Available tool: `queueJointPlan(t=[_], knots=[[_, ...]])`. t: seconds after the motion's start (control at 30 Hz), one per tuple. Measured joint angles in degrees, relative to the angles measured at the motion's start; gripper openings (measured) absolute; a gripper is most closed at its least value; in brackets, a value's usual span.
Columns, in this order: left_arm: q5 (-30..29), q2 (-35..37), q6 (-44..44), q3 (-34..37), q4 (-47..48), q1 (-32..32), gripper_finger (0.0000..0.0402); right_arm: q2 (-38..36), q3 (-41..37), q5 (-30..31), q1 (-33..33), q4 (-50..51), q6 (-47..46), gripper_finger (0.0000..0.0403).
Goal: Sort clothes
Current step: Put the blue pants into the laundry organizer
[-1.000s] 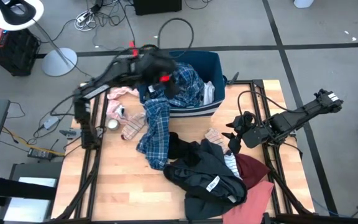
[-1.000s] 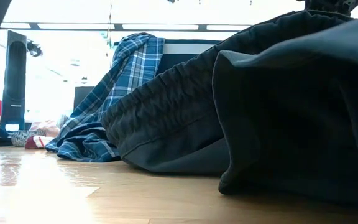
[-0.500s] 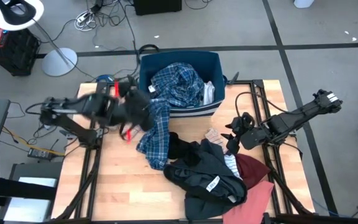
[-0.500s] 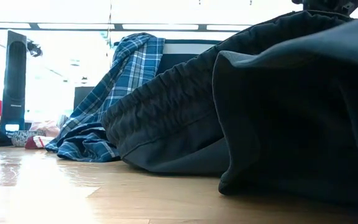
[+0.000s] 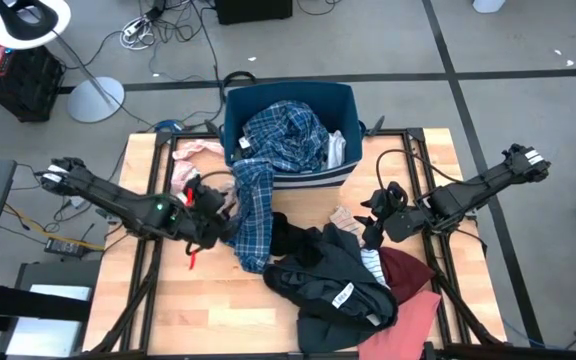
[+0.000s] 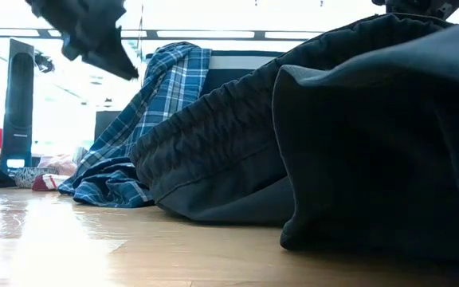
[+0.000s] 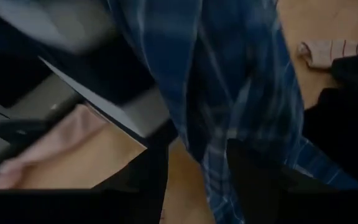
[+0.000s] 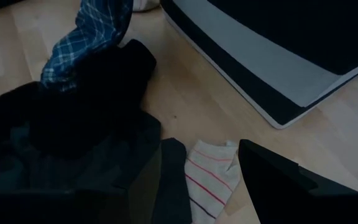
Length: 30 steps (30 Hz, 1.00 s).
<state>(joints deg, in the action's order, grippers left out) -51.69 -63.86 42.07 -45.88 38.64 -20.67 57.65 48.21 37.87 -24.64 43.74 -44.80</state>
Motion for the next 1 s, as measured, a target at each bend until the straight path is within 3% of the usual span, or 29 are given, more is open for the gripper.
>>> queueJointPlan(t=[0.47,0.67,0.87,1.0], knots=[[19.89,-2.37,-5.49,26.86,-49.59,7.54,0.0169,0.02,0.0,0.04,0.0,-0.41,0.0,0.0217],[25.69,-6.97,-5.91,28.06,-55.39,9.54,0.0169,0.01,0.0,0.43,0.07,-0.42,0.0,0.0217],[35.19,-14.31,-5.87,27.99,-65.92,11.03,0.0169,0.01,0.0,0.74,0.07,-0.41,0.0,0.0217],[36.66,-18.77,-5.87,27.91,-73.19,11.02,0.0169,0.0,0.0,0.74,0.07,-0.41,0.0,0.0217]])
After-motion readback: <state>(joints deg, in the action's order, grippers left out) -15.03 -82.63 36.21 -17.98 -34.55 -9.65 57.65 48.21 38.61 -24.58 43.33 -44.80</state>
